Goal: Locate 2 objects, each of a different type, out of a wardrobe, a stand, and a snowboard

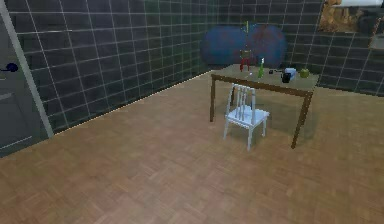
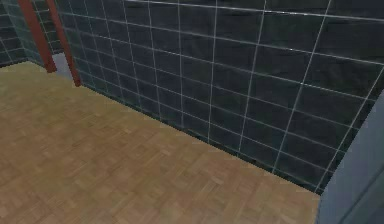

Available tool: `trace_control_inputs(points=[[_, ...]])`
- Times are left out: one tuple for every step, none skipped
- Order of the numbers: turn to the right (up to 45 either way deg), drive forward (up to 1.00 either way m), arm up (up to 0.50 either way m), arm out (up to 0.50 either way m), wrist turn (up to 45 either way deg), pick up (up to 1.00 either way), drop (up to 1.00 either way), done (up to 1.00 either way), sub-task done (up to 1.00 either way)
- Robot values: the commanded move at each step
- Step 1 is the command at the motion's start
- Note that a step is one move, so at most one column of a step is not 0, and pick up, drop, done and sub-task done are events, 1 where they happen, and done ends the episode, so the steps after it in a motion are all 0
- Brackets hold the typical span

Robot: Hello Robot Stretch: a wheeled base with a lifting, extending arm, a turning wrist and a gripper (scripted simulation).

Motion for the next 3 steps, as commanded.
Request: trace_control_inputs(points=[[0.0, 0.05, 0.00, 0.00, 0.0, 0.00, 0.00, 0.00, 0.00], [45.0, 0.00, 0.00, 0.00, 0.0, 0.00, 0.00, 0.00, 0.00], [6.0, 0.00, 0.00, 0.00, 0.0, 0.00, 0.00, 0.00, 0.00]])
